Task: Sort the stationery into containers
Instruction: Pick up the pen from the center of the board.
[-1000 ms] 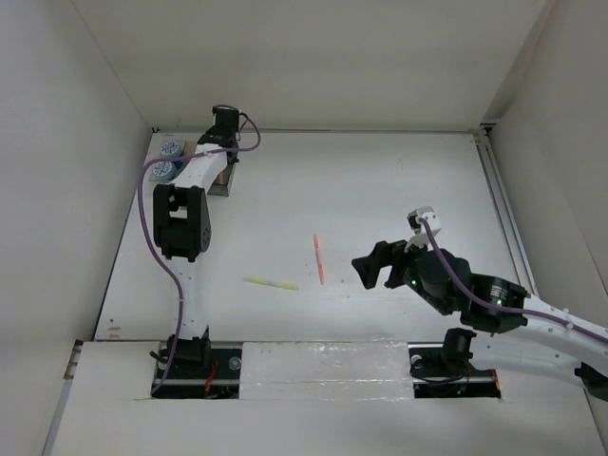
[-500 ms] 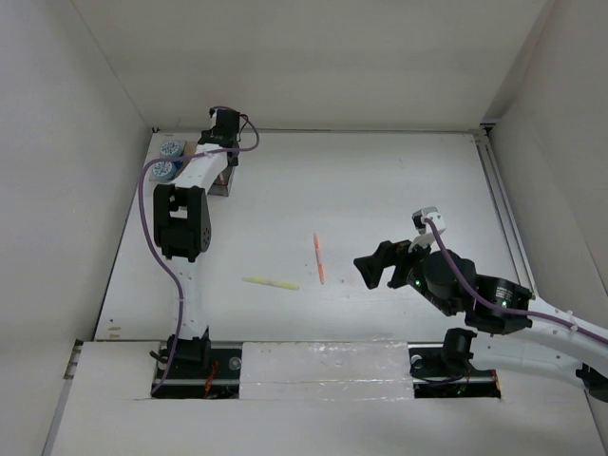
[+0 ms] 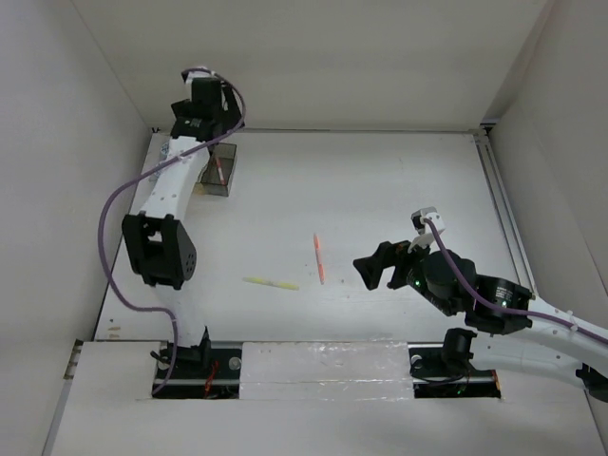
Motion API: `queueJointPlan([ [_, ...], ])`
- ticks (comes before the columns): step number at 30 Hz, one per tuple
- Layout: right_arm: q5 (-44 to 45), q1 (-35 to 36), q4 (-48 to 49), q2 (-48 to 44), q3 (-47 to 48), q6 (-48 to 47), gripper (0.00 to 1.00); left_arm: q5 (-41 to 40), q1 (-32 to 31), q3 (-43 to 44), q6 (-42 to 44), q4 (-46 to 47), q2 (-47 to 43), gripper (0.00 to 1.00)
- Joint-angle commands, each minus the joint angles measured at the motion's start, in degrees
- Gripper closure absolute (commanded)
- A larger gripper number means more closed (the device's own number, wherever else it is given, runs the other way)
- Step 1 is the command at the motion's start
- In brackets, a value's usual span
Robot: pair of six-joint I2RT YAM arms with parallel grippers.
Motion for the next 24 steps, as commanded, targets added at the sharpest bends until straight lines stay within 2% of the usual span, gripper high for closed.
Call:
queueJointPlan([
  [1,-0.17,-0.36,1.35,-0.51,0.47,-0.40,0.00,7.85,1.36,2.80,-10.46,-3.18,-8.09,0.00],
  [3,-0.17,-0.36,1.35,-0.51,0.47,-0.40,0.00,15.76,4.17,-0.35,-16.79,-4.50,-10.20,0.00],
  [4,0.44,-0.36,1.35,-1.20,0.47,-0.40,0.00,25.02,4.70,-2.28,-17.76,-3.72,-10.99,0.00],
  [5,0.96,-0.36,0.83,-1.21,1.08,-0.40,0.00,30.16,4.71,-4.91,-18.56,-2.41,-11.87,0.00],
  [7,2.10,-0.36,-0.05,-1.74,1.70,-0.40,0.00,37.47,5.24,-16.05,-22.85,2.14,-15.89,0.00],
  [8,3.42,-0.36,-1.36,-1.74,2.39,-0.40,0.00,36.98,4.11,-20.88,-28.79,4.26,-18.10,0.00],
  [9,4.04,-0.36,-2.07,-1.74,3.44,-0.40,0.00,34.02,2.53,-30.50,-32.50,5.94,-20.64,0.00],
  [10,4.04,-0.36,-2.86,-1.74,4.06,0.12,0.00,29.90,-1.93,-34.51,-35.85,6.91,-26.33,0.00],
  [11,4.91,-0.36,-3.39,-1.74,4.59,0.12,0.00,19.85,-4.84,-37.68,-39.27,6.92,-29.08,0.00],
  [12,4.92,-0.36,-3.92,-1.74,5.47,0.12,0.00,14.79,-8.00,-39.98,-46.79,5.44,-31.54,0.00],
  [13,4.92,-0.36,-4.71,-1.74,5.48,0.12,0.00,10.39,-10.91,-43.22,-50.78,3.77,-33.66,0.00],
  [14,4.92,-0.36,-4.72,-2.26,6.17,0.73,0.00,1.73,-17.46,-44.38,-55.52,-0.94,-37.51,0.00],
  [15,4.92,-0.36,-4.72,-2.26,6.18,0.74,0.00,-1.83,-21.01,-45.18,-60.00,-3.34,-38.94,0.00],
  [16,4.92,-0.36,-5.24,-2.96,6.70,0.74,0.00,-4.92,-24.35,-46.84,-69.53,-5.97,-40.00,0.00],
  [17,4.14,-0.36,-5.24,-2.97,6.71,1.44,0.00,-7.30,-30.56,-47.73,-73.28,-9.04,-40.79,0.00],
  [18,3.09,-0.36,-4.72,-2.97,6.71,1.96,0.00,-10.19,-33.23,-48.43,-76.19,-10.38,-40.80,0.00],
  [21,2.29,-0.36,-3.32,-3.49,6.00,1.97,0.00,-11.80,-40.44,-49.32,-87.71,-18.17,-38.44,0.00],
  [24,2.81,-0.36,-3.31,-2.88,6.00,1.97,0.00,-11.80,-44.58,-49.32,-97.27,-24.79,-35.71,0.00],
])
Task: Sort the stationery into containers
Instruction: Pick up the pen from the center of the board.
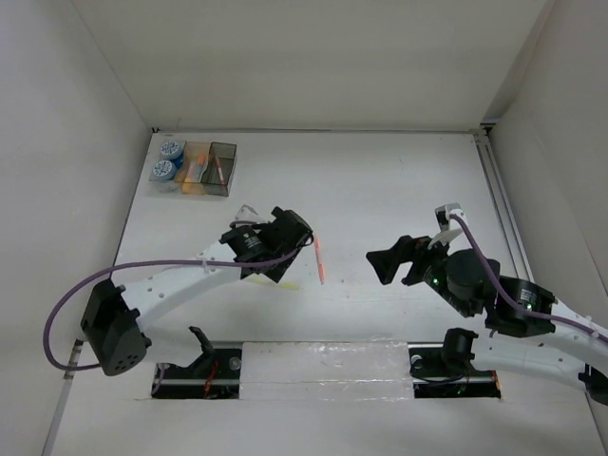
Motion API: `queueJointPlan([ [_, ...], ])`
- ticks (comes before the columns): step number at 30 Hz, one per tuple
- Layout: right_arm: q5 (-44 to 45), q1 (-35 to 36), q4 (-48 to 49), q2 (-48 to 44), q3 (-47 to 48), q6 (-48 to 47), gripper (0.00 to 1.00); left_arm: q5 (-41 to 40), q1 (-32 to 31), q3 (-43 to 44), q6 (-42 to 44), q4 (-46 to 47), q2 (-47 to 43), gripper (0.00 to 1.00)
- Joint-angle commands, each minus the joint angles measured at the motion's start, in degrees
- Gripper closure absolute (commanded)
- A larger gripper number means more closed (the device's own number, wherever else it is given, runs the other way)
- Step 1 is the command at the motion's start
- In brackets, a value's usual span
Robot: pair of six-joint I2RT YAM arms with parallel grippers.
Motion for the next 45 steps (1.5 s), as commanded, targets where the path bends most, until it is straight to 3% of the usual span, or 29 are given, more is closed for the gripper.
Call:
queueJointPlan([
  [1,0.06,-0.36,1.19,0.90,1.79,0.55,0.00,-7.11,-2.61,-1.75,-20.48,-13.69,3.29,0.00],
  [10,-2.93,-0.36,4.88,0.91,0.65,-0.59,0.00,-2.61,-2.61,-14.84,-30.59,-12.22,-0.13,0.02],
  [13,-4.25,-0.36,6.20,2.13,0.64,-1.20,0.00,-1.38,-0.41,-16.25,-29.82,-9.51,0.74,0.04],
  [20,-6.09,-0.36,8.05,1.53,-0.58,-1.21,0.00,-1.38,0.81,-11.36,-32.97,-11.43,8.74,0.09],
  [29,-7.32,-0.36,8.58,0.47,-1.12,-1.21,0.00,5.38,7.84,-8.80,-25.68,-6.25,17.52,0.11],
  [33,-7.85,-0.36,8.58,-0.06,-1.12,-1.82,0.00,7.93,8.55,-6.07,-23.05,-7.82,22.71,0.19],
  [35,-7.85,-0.36,8.58,-0.06,-0.59,-2.35,0.00,8.72,8.55,-3.53,-22.43,-9.83,25.95,0.32],
  [40,-8.38,-0.36,9.10,-0.68,-0.59,-2.35,0.00,10.48,9.60,1.13,-21.20,-15.55,31.50,0.51],
  [43,-8.38,-0.36,8.58,-1.20,-0.59,-2.35,0.00,11.10,9.61,0.53,-21.20,-16.09,32.30,0.57],
  [45,-8.38,-0.36,8.58,-1.73,-0.59,-2.35,0.00,11.97,10.22,-2.44,-21.20,-14.43,32.30,0.69],
])
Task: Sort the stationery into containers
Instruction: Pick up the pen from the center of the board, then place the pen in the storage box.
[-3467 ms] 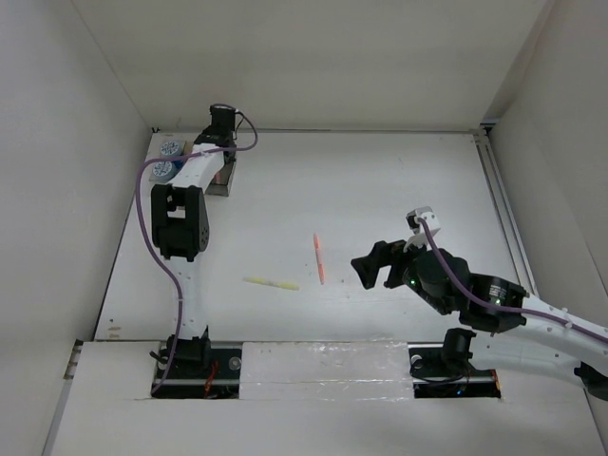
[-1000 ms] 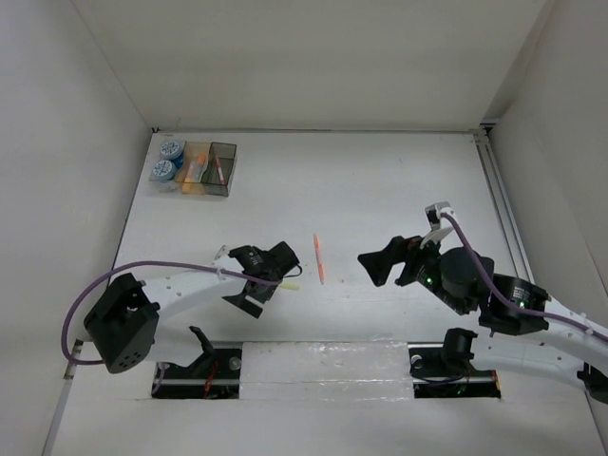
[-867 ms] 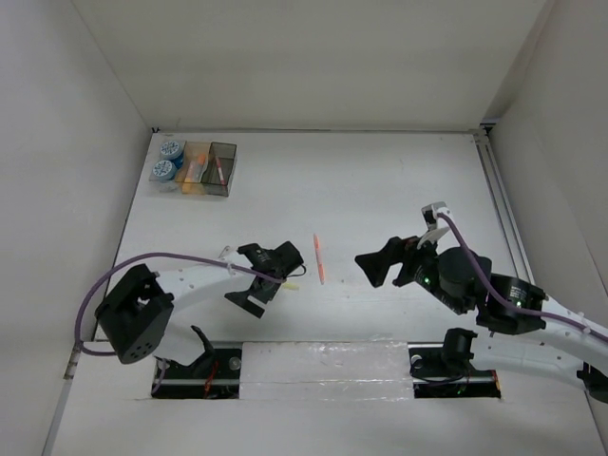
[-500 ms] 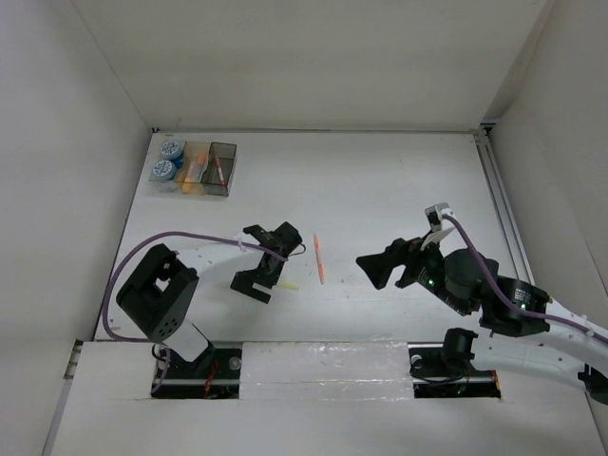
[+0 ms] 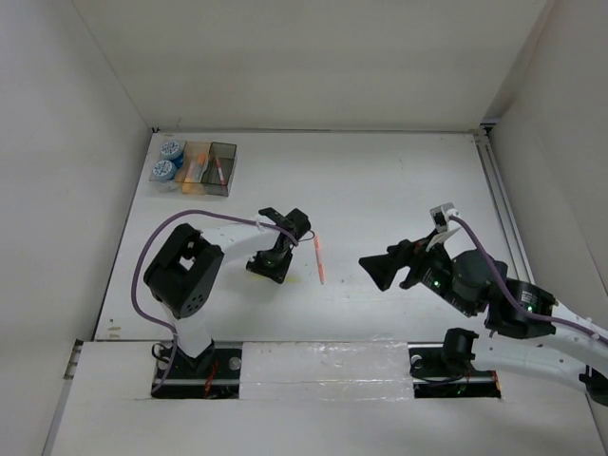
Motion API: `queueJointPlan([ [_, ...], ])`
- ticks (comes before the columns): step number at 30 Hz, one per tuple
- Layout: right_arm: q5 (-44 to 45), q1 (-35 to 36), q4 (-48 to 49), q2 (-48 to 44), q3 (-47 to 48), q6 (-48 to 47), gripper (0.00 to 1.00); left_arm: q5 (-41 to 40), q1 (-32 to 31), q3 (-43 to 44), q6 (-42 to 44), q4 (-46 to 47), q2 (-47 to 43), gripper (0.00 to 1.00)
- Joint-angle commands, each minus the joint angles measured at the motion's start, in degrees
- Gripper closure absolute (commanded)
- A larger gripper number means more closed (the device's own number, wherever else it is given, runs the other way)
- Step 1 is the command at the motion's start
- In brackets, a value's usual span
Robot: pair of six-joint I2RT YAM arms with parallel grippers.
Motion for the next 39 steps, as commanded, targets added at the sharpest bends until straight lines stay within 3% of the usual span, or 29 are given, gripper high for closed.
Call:
queueJointPlan([
  [1,-0.49,-0.36,2.76,-1.05,0.70,-0.95,0.00,0.50,1.34,-6.48,-2.88,1.20,3.47,0.80],
  [6,-0.49,-0.36,2.76,-1.05,0.70,-0.95,0.00,1.21,2.41,-11.06,-1.83,5.43,1.54,1.00],
  [10,-0.49,-0.36,2.76,-1.05,0.70,-0.95,0.00,-0.11,2.41,-11.68,-1.83,5.44,1.01,1.00],
  [16,0.12,-0.36,1.53,-1.05,1.23,-0.95,0.00,-13.80,2.41,-4.05,5.89,-3.43,-0.75,1.00],
  [18,0.65,-0.36,1.53,-1.58,1.76,-0.95,0.00,-21.85,2.41,0.96,14.90,-4.13,-2.58,1.00],
  [22,1.18,-0.36,0.92,-1.58,2.28,-0.95,0.00,-32.34,3.54,10.28,25.05,-7.02,-3.92,1.00],
  [23,1.71,-0.36,0.92,-1.58,2.28,-0.95,0.00,-32.37,4.51,12.21,35.94,-4.87,-3.92,1.00],
  [25,1.71,-0.36,0.92,-1.58,2.28,-0.95,0.00,-29.22,8.97,17.05,51.62,4.59,-3.92,1.00],
  [26,1.71,-0.36,0.92,-1.06,2.28,-0.95,0.00,-24.59,10.30,18.37,64.40,7.00,-3.39,1.00],
  [31,1.71,-0.36,0.92,1.05,2.81,-0.95,0.01,-16.65,19.00,27.23,84.77,13.69,-2.25,1.00],
  [35,1.71,-0.36,1.44,3.16,2.81,-0.95,0.01,-9.09,26.91,35.84,96.39,16.77,0.12,1.00],
  [39,1.18,-0.36,1.97,4.21,2.20,-0.95,0.01,-5.39,33.85,46.22,100.65,14.68,7.31,1.00],
])
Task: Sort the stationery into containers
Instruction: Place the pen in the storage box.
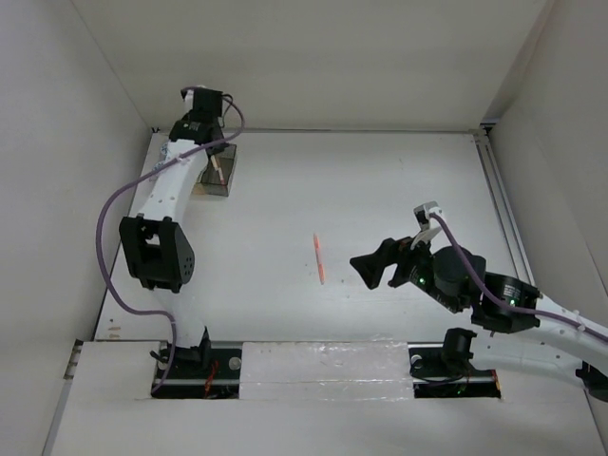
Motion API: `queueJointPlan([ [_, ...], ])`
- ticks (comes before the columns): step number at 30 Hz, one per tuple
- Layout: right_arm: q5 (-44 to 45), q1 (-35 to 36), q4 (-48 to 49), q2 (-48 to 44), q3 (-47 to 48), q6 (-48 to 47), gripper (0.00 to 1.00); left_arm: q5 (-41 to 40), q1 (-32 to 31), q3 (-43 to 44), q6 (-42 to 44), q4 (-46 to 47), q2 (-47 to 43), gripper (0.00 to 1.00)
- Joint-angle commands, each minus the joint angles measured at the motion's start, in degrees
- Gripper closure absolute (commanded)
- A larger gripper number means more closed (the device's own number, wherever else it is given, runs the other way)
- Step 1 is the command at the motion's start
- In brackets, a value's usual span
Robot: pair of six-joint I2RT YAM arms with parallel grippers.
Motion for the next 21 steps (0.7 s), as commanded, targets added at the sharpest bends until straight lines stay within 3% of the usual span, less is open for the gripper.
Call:
queueJointPlan([
  [1,-0.19,-0.36,2.65,0.42,1.76,-0.91,0.01,5.71,3.51,7.59,11.28,0.29,4.75,1.00],
  [9,-0.20,-0.36,3.27,2.44,1.23,-1.43,0.01,9.15,5.45,11.30,11.12,1.87,15.83,1.00],
  [13,0.33,-0.36,3.27,3.57,1.23,-1.44,0.01,9.86,5.45,4.99,8.92,7.66,15.84,1.00],
  [21,0.33,-0.36,4.59,5.95,1.23,-1.44,0.01,10.21,5.97,8.75,5.76,7.93,16.63,1.00],
])
